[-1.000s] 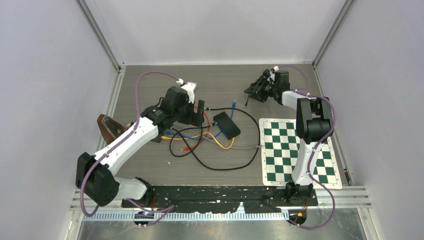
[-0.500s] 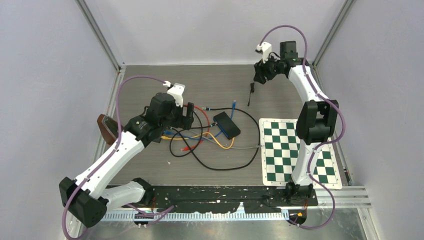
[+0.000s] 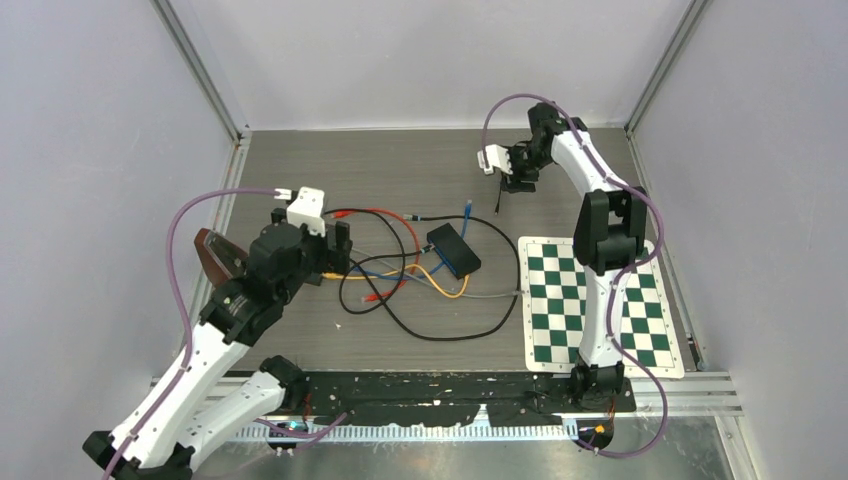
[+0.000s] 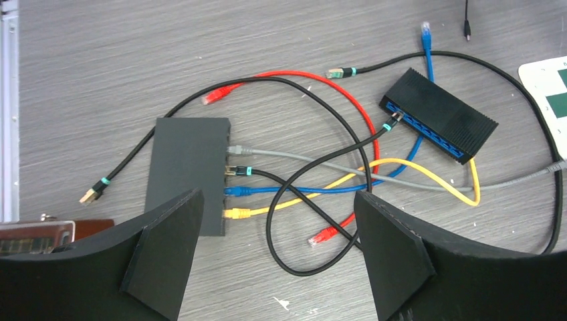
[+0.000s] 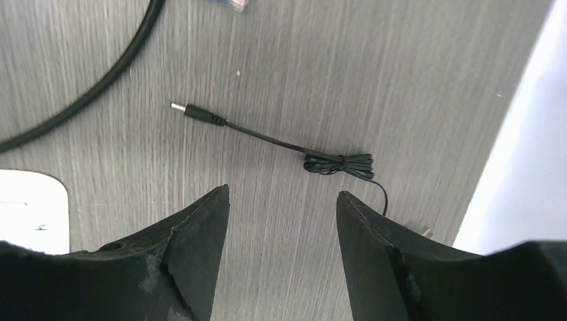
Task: Insert the plug into the switch port
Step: Pick up the plug from the center of the board.
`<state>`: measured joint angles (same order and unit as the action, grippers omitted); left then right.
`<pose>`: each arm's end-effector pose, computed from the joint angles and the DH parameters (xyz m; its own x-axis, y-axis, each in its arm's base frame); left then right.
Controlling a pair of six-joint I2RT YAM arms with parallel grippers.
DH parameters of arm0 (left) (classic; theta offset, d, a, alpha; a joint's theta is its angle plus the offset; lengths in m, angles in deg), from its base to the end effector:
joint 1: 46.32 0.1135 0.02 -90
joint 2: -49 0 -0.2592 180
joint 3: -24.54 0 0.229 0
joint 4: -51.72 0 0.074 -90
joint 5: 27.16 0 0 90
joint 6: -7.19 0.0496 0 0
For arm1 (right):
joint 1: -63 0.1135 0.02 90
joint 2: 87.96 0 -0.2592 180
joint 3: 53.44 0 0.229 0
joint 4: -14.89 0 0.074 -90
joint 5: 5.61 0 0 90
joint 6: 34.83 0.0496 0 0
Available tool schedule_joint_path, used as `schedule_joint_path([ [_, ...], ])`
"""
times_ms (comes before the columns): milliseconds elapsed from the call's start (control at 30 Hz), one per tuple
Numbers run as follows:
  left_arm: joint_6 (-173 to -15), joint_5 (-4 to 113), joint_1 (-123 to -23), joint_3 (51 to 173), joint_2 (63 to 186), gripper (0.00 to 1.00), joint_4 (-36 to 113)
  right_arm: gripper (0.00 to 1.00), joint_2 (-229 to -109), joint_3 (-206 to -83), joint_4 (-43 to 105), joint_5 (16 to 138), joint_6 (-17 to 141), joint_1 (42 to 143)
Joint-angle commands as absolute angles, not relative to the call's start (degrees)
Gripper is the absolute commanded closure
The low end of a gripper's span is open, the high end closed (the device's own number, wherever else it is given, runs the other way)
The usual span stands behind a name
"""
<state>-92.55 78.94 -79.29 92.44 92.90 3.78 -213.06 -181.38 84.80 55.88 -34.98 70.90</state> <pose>0.1364 -0.0721 0.3370 -0.3880 0.0579 -0.9198 0.2482 0.9677 -0.0437 0.4361 0.0844 0.2286 0.3074 -0.8445 -0.4386 -0.9114 -0.1288 -0.3908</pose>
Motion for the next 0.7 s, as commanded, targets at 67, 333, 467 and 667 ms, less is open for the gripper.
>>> schedule_joint_path([
  [67,-90.9,84.18,-79.95,90.25,89.71,0.14,8.08,0.35,-216.48,-184.94,89.42,58.36,-48.94,71.51],
  [333,-90.02,85.46,-81.49,90.21,90.15,0.13,8.91,0.33,-217.58,-180.62,82.36,62.44,-51.93,75.92],
  [467,-89.84,85.59,-81.57,90.12,89.9,0.13,9.41,0.34,-220.26,-182.1,83.4,67.01,-53.49,78.0],
  [667,-89.58,86.52,-82.06,89.76,89.89,0.12,9.8,0.36,-222.07,-184.31,88.24,71.45,-53.5,78.37],
])
